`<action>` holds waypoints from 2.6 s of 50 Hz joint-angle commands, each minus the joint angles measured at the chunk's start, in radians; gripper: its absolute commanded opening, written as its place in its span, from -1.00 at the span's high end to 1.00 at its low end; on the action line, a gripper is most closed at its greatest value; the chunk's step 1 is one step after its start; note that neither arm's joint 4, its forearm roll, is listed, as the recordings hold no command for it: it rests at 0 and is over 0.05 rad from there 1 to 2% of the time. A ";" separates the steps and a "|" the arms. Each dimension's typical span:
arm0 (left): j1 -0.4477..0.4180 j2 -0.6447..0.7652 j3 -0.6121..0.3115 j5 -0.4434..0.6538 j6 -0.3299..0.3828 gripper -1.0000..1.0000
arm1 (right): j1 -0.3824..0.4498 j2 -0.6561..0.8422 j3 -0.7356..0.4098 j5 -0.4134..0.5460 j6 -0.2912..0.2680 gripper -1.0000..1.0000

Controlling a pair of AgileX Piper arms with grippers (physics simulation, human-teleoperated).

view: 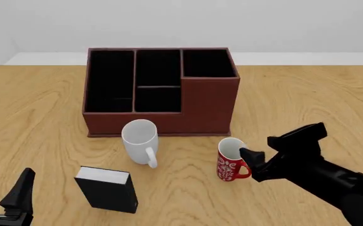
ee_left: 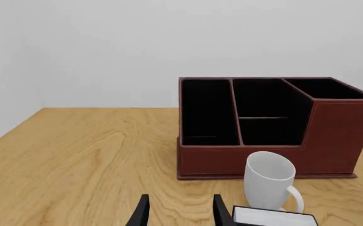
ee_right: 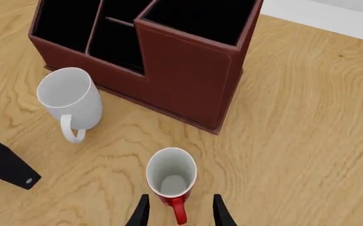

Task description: Pick up the red mug and place it to the right of the caddy.

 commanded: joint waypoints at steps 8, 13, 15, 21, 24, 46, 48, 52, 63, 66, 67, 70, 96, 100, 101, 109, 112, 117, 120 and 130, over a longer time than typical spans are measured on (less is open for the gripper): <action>0.000 0.000 0.000 0.000 0.000 -1.00 | 0.010 0.100 0.041 -0.086 -0.004 -1.00; 0.000 0.000 0.000 0.000 0.000 -1.00 | 0.009 0.116 0.045 -0.096 -0.009 -1.00; 0.000 0.000 0.000 0.000 0.000 -1.00 | 0.009 0.113 0.043 -0.091 -0.009 -1.00; 0.000 0.000 0.000 0.000 0.000 -1.00 | 0.011 0.128 0.049 -0.102 -0.009 -1.00; 0.000 0.000 0.000 0.000 0.000 -1.00 | 0.009 0.139 0.053 -0.113 -0.007 -1.00; 0.000 0.000 0.000 0.000 0.000 -1.00 | 0.011 0.201 0.068 -0.163 -0.002 -1.00; 0.000 0.000 0.000 0.000 0.000 -1.00 | 0.008 0.206 0.068 -0.166 -0.002 -1.00; 0.000 0.000 0.000 0.000 0.000 -1.00 | 0.012 0.216 0.074 -0.176 -0.002 -1.00; 0.000 0.000 0.000 0.000 0.000 -1.00 | 0.003 0.251 0.077 -0.202 -0.005 -1.00; 0.000 0.000 0.000 0.000 0.000 -1.00 | 0.004 0.264 0.077 -0.209 -0.003 -1.00; 0.000 0.000 0.000 0.000 0.000 -1.00 | 0.004 0.265 0.077 -0.210 -0.003 -1.00; 0.000 0.000 0.000 0.000 0.000 -1.00 | 0.006 0.274 0.080 -0.218 -0.001 -1.00; 0.000 0.000 0.000 0.000 0.000 -1.00 | 0.012 0.318 0.097 -0.257 0.007 -1.00; 0.000 0.000 0.000 0.000 0.000 -1.00 | 0.014 0.319 0.099 -0.260 0.007 -1.00; 0.000 0.000 0.000 0.000 0.000 -1.00 | 0.015 0.315 0.100 -0.257 0.008 -1.00; 0.000 0.000 0.000 0.000 0.000 -1.00 | 0.006 0.268 0.104 -0.233 -0.012 1.00; 0.000 0.000 0.000 0.000 0.000 -1.00 | 0.005 0.252 0.105 -0.226 -0.016 1.00; 0.000 0.000 0.000 0.000 0.000 -1.00 | -0.003 0.232 0.102 -0.216 -0.025 1.00; 0.000 0.000 0.000 0.000 0.000 -1.00 | -0.004 0.222 0.101 -0.211 -0.034 1.00; 0.000 0.000 0.000 0.000 0.000 -1.00 | -0.018 0.072 0.081 -0.108 -0.051 1.00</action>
